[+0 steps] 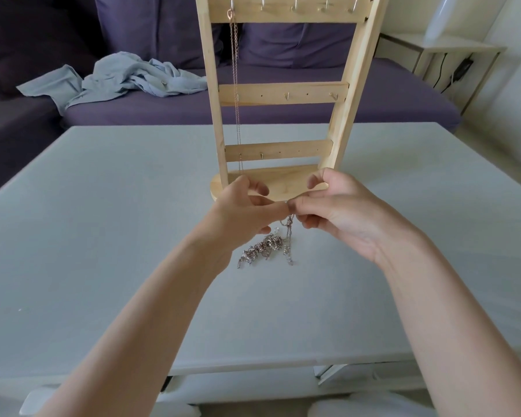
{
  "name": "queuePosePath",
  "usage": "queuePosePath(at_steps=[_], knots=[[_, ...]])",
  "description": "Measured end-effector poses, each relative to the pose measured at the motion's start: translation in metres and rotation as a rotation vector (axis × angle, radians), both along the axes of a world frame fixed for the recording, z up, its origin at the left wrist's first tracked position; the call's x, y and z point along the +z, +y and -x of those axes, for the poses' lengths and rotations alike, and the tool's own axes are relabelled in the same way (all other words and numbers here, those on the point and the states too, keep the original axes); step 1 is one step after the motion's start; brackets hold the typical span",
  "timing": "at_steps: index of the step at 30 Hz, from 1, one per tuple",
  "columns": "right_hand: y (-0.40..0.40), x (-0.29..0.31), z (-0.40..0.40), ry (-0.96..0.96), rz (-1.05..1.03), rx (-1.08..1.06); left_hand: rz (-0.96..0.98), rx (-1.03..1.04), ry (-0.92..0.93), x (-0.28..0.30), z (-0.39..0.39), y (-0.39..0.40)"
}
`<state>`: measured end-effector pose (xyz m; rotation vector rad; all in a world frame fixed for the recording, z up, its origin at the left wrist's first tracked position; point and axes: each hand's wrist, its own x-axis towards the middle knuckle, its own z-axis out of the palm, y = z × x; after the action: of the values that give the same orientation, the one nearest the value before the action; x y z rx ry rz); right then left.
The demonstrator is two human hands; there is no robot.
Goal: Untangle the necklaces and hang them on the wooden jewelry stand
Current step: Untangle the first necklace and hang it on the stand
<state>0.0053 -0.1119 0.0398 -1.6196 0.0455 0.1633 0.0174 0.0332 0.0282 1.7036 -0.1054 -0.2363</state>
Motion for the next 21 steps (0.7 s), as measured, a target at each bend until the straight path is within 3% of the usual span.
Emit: queuePosePath(at_steps=[7, 16, 21], knots=[[0.003, -0.001, 0.000, 0.049, -0.063, 0.052, 0.164, 0.063, 0.155, -0.003, -0.001, -0.001], [0.011, 0.006, -0.001, -0.175, 0.256, 0.134, 0.262, 0.124, 0.155, -0.001, -0.001, 0.002], [0.013, 0.000, -0.002, -0.256, 0.214, 0.075, 0.254, 0.109, 0.129, -0.002, -0.001, 0.001]])
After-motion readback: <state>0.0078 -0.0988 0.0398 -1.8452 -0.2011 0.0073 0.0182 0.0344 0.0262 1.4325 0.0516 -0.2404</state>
